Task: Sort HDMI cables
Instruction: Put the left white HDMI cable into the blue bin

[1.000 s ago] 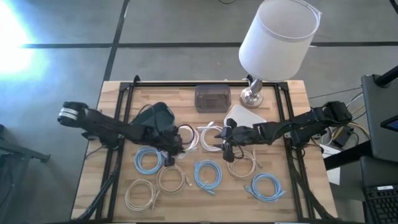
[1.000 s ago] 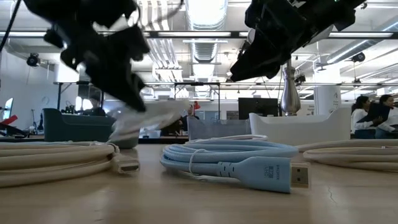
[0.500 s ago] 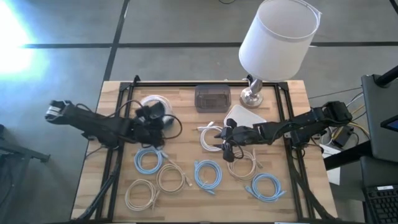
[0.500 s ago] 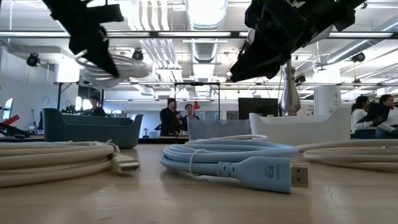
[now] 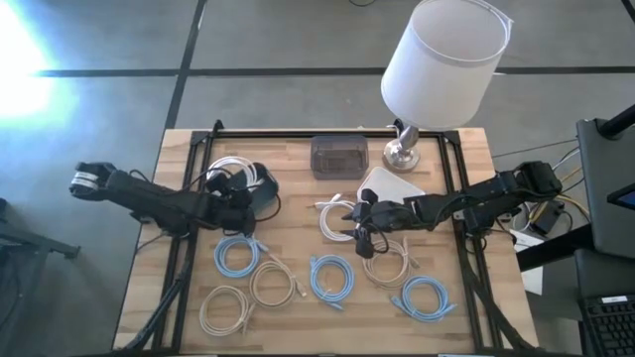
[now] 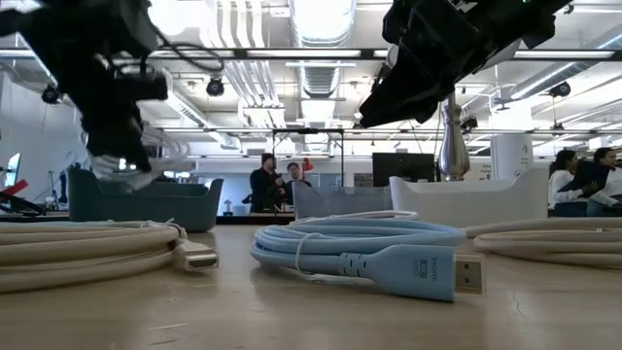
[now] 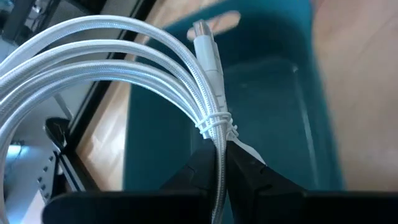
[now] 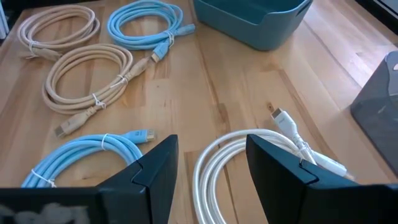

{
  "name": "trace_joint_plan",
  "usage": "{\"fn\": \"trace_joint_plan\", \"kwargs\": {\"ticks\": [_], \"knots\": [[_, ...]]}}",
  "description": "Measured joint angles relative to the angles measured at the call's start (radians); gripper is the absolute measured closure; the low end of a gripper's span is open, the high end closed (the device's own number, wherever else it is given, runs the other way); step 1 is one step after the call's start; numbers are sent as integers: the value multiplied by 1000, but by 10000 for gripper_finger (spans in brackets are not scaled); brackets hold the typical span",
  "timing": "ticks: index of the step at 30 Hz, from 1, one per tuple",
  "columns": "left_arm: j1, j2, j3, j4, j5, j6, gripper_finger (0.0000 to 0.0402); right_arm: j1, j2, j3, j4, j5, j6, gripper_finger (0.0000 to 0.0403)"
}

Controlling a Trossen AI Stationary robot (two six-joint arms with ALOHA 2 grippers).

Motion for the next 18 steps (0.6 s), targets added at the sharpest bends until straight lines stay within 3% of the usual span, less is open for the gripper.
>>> {"fn": "trace_joint_plan", "kwargs": {"ticks": [5,12,18], "knots": [[53,0,-72,101,0,10,374,0,0,0,0,0,0,218],[110,1,-144,230,106,87,371,0,0,0,0,1,0,218],[128,1,-146,239,112,86,339,0,0,0,0,2,-24,218]]}}
